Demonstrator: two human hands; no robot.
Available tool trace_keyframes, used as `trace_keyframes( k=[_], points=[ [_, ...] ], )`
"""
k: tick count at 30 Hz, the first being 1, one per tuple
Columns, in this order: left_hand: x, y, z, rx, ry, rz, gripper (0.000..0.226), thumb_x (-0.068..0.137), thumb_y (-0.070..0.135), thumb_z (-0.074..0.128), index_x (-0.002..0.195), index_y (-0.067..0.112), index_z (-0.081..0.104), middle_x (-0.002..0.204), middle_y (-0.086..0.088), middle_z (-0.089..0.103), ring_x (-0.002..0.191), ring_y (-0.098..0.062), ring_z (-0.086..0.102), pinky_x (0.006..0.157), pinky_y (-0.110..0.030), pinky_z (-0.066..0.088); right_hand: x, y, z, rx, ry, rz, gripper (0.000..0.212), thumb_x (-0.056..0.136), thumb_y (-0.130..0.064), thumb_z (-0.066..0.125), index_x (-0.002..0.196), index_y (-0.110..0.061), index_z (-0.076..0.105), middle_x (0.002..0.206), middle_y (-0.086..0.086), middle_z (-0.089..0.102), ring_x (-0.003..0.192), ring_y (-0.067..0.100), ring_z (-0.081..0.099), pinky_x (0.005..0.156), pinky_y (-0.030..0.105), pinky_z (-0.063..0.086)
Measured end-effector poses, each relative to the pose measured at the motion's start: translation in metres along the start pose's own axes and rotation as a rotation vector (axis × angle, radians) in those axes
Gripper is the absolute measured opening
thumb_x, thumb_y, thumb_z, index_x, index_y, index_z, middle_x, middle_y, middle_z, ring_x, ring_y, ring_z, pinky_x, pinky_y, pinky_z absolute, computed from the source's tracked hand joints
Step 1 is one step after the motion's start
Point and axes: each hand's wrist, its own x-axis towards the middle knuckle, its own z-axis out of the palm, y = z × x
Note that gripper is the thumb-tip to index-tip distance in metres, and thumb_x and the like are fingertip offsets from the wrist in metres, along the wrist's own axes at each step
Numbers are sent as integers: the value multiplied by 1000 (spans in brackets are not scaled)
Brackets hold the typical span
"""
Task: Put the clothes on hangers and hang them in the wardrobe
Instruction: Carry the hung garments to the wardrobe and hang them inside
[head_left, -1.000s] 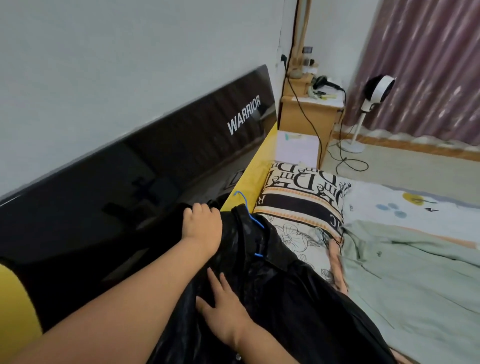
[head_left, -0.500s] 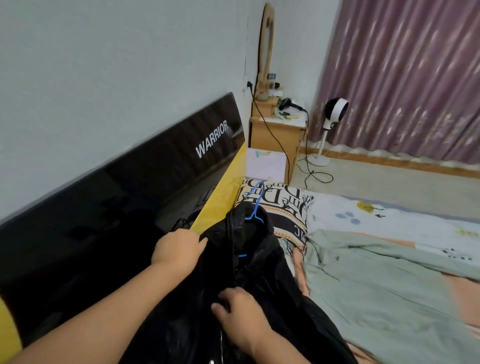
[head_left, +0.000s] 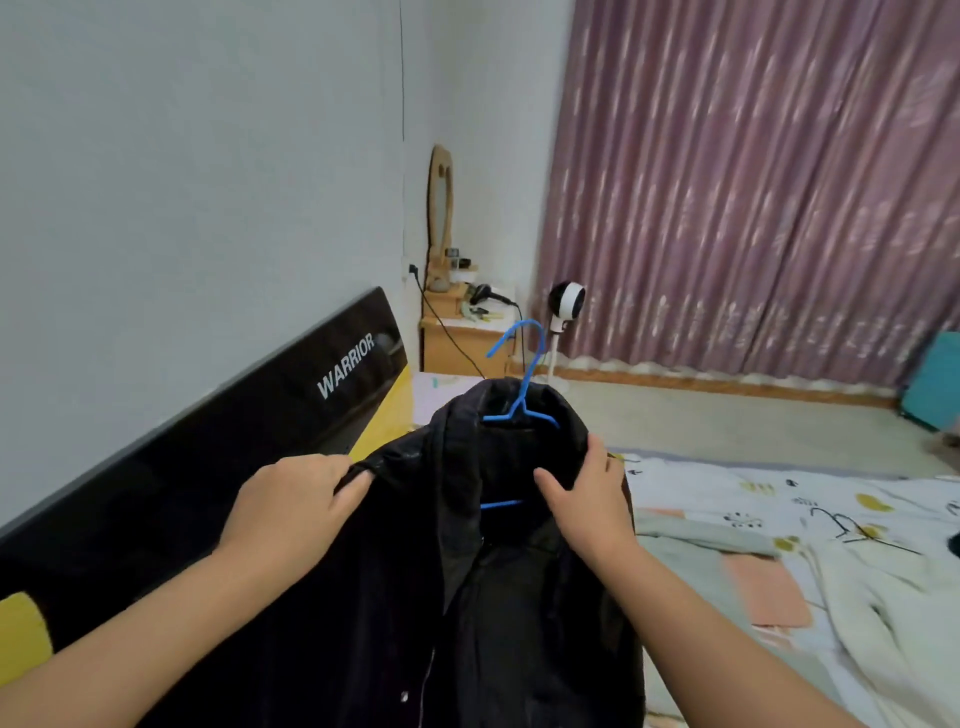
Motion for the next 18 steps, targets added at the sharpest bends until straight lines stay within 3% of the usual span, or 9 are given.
trace_keyframes(
  k=[3,8,11,13,15,18],
  points=[
    [-9,31,-29,-58,80,53,39,91,39,46,57,21,44,55,5,50,54,-9,46,48,-22,27,-11,-5,-49,17,87,2,68,90,-33,57,145,-19,19,137,13,38,114,32,50,83,34,40],
    [-31,78,-67,-93,163,153,39,89,39,48,53,25,39,51,6,47,50,-7,42,48,-19,25,-23,0,-140,73,226,-99,35,85,-7,49,119,-13,47,100,12,61,96,34,58,74,34,42],
    [-45,100,-81,-51,200,237,40,88,46,45,53,29,37,49,10,44,49,-15,44,46,-21,26,-26,-3,-207,109,331,-196,24,80,-4,52,102,-10,60,86,7,61,89,29,58,69,28,35],
    [-53,116,-90,-27,251,281,45,83,54,31,53,23,46,49,6,50,49,-24,53,45,-25,30,-31,-8,-250,165,395,-271,19,78,-6,56,94,-11,65,84,5,64,87,25,59,69,27,36],
    [-60,138,-101,-3,330,324,49,81,51,29,54,16,51,46,4,49,47,-29,56,43,-22,27,-39,-12,-285,273,357,-354,13,77,-9,60,83,-18,65,79,0,66,85,21,62,71,29,44],
    [-78,176,-123,-84,436,327,45,82,45,35,52,16,50,39,12,35,36,-10,40,44,-11,21,-53,-17,-330,441,24,-401,14,82,-27,62,70,-26,69,76,-9,67,78,14,63,71,31,50]
  ],
)
